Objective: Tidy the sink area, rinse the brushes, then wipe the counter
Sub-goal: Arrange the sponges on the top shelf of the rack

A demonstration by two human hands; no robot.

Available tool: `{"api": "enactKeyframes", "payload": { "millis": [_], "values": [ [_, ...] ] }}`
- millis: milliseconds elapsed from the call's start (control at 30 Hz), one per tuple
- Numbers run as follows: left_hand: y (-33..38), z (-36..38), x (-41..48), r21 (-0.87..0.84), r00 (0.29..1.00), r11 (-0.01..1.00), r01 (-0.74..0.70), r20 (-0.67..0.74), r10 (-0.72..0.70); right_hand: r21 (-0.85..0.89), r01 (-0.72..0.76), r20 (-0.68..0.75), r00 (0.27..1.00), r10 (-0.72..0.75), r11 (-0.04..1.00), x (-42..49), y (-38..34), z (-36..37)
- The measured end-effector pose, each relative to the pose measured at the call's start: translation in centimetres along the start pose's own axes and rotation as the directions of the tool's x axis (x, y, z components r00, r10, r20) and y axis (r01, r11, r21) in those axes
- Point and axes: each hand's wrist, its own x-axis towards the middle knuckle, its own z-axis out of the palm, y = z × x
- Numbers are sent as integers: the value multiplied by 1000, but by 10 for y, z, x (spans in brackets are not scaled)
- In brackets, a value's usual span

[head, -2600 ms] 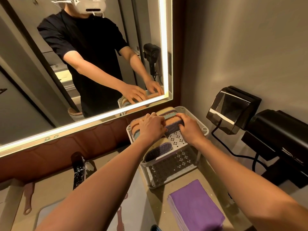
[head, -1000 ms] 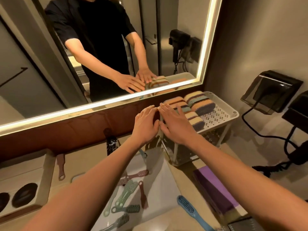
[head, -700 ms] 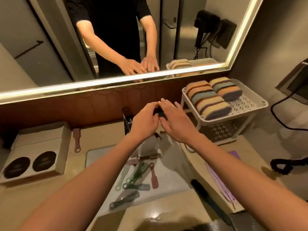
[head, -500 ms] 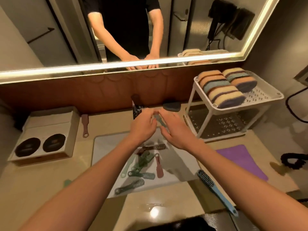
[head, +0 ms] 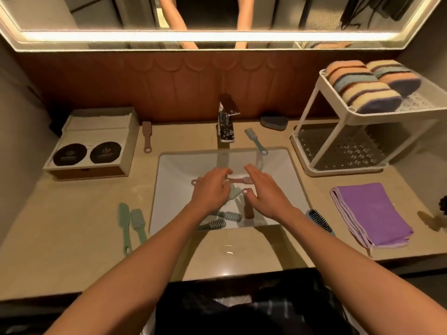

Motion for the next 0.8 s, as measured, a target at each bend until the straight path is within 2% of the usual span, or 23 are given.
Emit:
{"api": "enactKeyframes", "payload": {
  "millis": [133, 267, 400, 500, 667, 800],
  "values": [
    [-13, 14, -17, 6, 996, 996, 88, 8, -88, 46, -72, 15, 997, 72, 996, -3, 12, 25],
    [-22, 31, -28, 21, 982, 982, 186, 21, -186, 129, -44, 97, 995, 31, 991, -5, 27, 43],
    [-27, 43, -26, 112, 962, 960, 256, 64, -264, 44, -10, 223, 975, 0, 999, 0, 43, 55],
    [-31, 53, -18, 104, 956, 954, 280, 64, -287, 11, 31, 250, 968, -33, 999, 7, 42, 57],
    [-42, 68, -6, 79, 966, 969, 234, 95, -241, 49, 42, 260, 964, -53, 998, 22, 36, 65],
    [-38, 67, 22, 4, 987, 990, 143, 71, -143, 148, 24, 184, 982, -51, 989, 38, 41, 57]
  ]
}}
